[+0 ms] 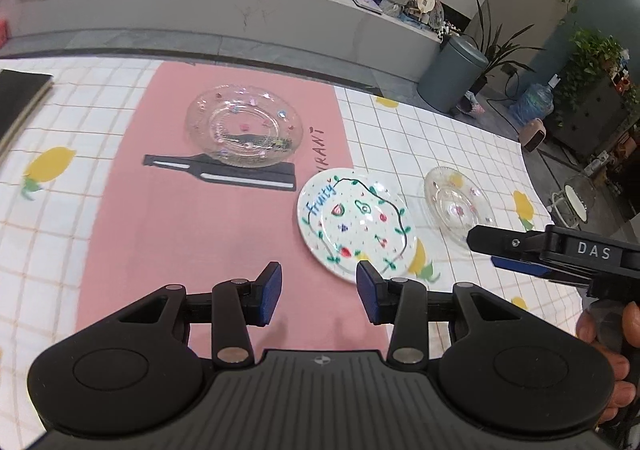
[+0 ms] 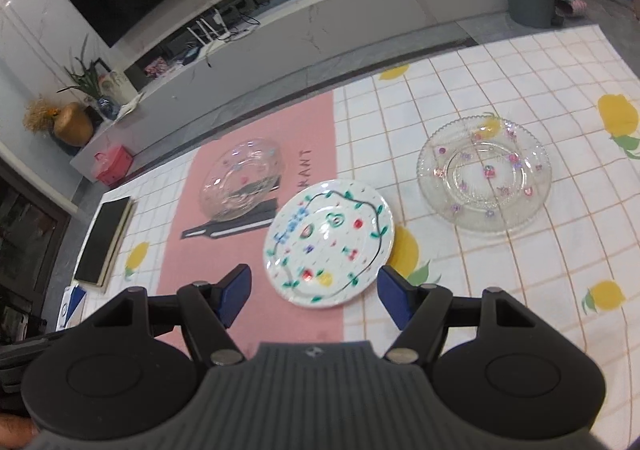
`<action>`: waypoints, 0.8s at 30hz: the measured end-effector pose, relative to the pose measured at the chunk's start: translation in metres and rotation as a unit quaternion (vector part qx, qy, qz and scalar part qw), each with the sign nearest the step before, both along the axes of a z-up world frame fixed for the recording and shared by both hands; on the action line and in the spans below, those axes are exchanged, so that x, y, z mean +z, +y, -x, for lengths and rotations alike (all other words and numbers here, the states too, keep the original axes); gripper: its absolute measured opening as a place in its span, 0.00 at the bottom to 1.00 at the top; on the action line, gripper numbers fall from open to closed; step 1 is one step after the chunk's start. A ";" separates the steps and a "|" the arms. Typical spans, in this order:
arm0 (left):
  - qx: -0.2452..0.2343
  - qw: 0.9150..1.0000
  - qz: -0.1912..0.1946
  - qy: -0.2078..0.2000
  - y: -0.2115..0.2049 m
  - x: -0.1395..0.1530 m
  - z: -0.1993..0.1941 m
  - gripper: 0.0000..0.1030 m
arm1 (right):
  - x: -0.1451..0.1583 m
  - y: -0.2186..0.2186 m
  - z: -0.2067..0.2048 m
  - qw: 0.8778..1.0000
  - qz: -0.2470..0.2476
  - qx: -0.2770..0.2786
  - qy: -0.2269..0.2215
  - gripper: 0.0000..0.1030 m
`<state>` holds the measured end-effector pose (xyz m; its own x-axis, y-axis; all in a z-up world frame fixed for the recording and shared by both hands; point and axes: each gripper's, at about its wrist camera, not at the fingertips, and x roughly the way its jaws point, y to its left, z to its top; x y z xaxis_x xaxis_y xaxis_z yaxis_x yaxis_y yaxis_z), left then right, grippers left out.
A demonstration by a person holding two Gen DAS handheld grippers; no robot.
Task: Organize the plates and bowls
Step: 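Close both tools on the rim of the white Fruity plate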
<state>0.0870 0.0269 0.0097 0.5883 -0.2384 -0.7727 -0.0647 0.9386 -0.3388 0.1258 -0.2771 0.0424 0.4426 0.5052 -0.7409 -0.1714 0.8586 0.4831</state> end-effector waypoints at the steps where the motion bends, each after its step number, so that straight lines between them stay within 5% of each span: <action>1: -0.001 1.000 0.007 0.002 0.001 -0.004 -0.007 0.46 | -0.005 0.000 -0.007 1.000 -0.003 -0.004 0.004 0.67; 7: -0.001 0.999 0.047 0.017 0.004 -0.034 -0.046 0.46 | -0.039 0.001 -0.041 0.999 -0.019 -0.025 0.038 0.60; 12: 0.024 0.996 0.079 0.029 0.013 -0.062 -0.070 0.45 | -0.061 0.005 -0.063 0.999 -0.008 -0.027 0.024 0.60; 18: 0.030 0.992 0.113 0.046 0.023 -0.081 -0.081 0.34 | -0.082 -0.003 -0.079 0.998 -0.033 -0.030 0.053 0.49; 24: 0.038 0.989 0.133 0.046 0.025 -0.090 -0.086 0.28 | -0.098 -0.005 -0.085 0.997 -0.030 -0.034 0.061 0.48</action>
<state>0.1729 0.0518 -0.0808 0.5428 -0.3983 -0.7394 -0.1735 0.8082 -0.5628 0.2104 -0.2820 -0.0559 0.3862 0.5222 -0.7603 -0.0515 0.8352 0.5475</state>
